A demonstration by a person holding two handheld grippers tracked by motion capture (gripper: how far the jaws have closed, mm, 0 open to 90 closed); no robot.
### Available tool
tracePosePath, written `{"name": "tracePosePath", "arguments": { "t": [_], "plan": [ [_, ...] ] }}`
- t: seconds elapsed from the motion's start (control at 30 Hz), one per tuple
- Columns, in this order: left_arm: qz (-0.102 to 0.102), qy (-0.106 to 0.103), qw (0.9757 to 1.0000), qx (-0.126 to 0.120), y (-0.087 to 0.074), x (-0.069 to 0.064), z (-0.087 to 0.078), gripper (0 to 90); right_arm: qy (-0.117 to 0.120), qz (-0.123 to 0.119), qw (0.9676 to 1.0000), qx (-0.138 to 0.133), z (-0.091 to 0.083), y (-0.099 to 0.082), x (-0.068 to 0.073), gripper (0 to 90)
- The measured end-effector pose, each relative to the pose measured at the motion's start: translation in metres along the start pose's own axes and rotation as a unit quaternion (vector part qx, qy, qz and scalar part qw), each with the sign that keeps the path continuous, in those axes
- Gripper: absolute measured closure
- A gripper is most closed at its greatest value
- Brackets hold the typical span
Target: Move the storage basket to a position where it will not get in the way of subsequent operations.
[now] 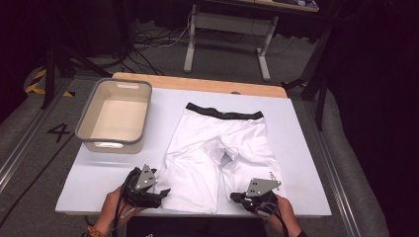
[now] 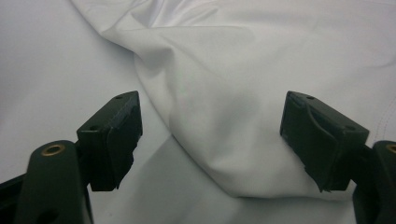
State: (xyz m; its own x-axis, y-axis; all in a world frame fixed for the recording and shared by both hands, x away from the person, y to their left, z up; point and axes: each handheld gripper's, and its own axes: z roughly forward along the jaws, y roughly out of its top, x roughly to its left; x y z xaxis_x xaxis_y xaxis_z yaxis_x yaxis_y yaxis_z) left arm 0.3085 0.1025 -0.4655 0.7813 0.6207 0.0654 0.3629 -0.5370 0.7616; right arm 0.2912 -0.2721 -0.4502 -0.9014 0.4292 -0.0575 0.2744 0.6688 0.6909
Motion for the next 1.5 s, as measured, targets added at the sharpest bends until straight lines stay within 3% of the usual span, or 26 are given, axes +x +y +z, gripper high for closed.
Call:
{"name": "tracePosePath", "arguments": {
  "t": [0.13,0.23,0.3,0.4,0.53,0.6,0.67,0.7,0.77,0.83,0.97,1.07,1.13,1.4,1.5],
  "plan": [
    [-0.002,-0.001,1.0000,-0.001,0.000,0.000,0.000,21.9,0.039,-0.015,0.9991,0.000,-0.001,0.003,0.013,88.2],
    [-0.005,-0.001,1.0000,-0.002,0.000,0.001,-0.001,21.7,0.044,-0.023,0.9988,0.003,0.000,0.002,0.022,87.5],
    [-0.005,-0.001,1.0000,-0.002,0.000,0.000,-0.001,21.3,0.045,-0.023,0.9987,-0.005,0.000,0.002,0.026,75.4],
    [-0.009,-0.001,1.0000,-0.004,-0.001,0.001,-0.002,20.8,0.032,-0.022,0.9991,-0.018,-0.001,0.003,0.024,66.1],
    [-0.019,-0.003,0.9998,-0.002,-0.002,0.001,-0.005,20.3,-0.012,0.002,0.9984,-0.055,-0.011,0.001,0.013,57.1],
    [-0.025,-0.001,0.9997,0.004,-0.003,0.002,-0.005,20.3,-0.047,0.011,0.9960,-0.075,-0.017,-0.002,0.005,49.1],
    [-0.033,-0.005,0.9994,0.011,-0.003,0.002,-0.004,20.2,-0.086,0.029,0.9919,-0.089,-0.024,-0.006,-0.006,48.1],
    [-0.039,-0.010,0.9991,0.014,-0.002,0.003,-0.004,20.2,-0.094,0.032,0.9908,-0.092,-0.025,-0.008,-0.011,46.6],
    [-0.052,-0.018,0.9982,0.026,-0.002,0.004,-0.002,20.2,-0.136,0.043,0.9857,-0.089,-0.028,-0.013,-0.022,42.6],
    [-0.057,-0.019,0.9974,0.039,-0.001,0.002,0.001,20.2,-0.150,0.054,0.9824,-0.098,-0.030,-0.019,-0.031,41.7],
    [-0.065,-0.023,0.9966,0.045,0.004,0.001,0.006,21.0,-0.200,0.089,0.9699,-0.107,-0.036,-0.030,-0.049,36.7],
    [-0.066,-0.022,0.9966,0.045,0.006,0.000,0.009,22.0,-0.208,0.117,0.9644,-0.114,-0.038,-0.037,-0.059,33.4],
    [-0.063,-0.023,0.9968,0.044,0.007,-0.001,0.009,27.5,-0.209,0.136,0.9605,-0.124,-0.041,-0.040,-0.063,33.5],
    [-0.052,-0.024,0.9976,0.039,0.008,-0.001,0.007,51.4,-0.239,0.144,0.9508,-0.134,-0.050,-0.047,-0.072,33.3],
    [-0.047,-0.025,0.9980,0.034,0.007,0.000,0.007,59.4,-0.242,0.152,0.9480,-0.140,-0.054,-0.051,-0.075,38.8]
  ]
}}
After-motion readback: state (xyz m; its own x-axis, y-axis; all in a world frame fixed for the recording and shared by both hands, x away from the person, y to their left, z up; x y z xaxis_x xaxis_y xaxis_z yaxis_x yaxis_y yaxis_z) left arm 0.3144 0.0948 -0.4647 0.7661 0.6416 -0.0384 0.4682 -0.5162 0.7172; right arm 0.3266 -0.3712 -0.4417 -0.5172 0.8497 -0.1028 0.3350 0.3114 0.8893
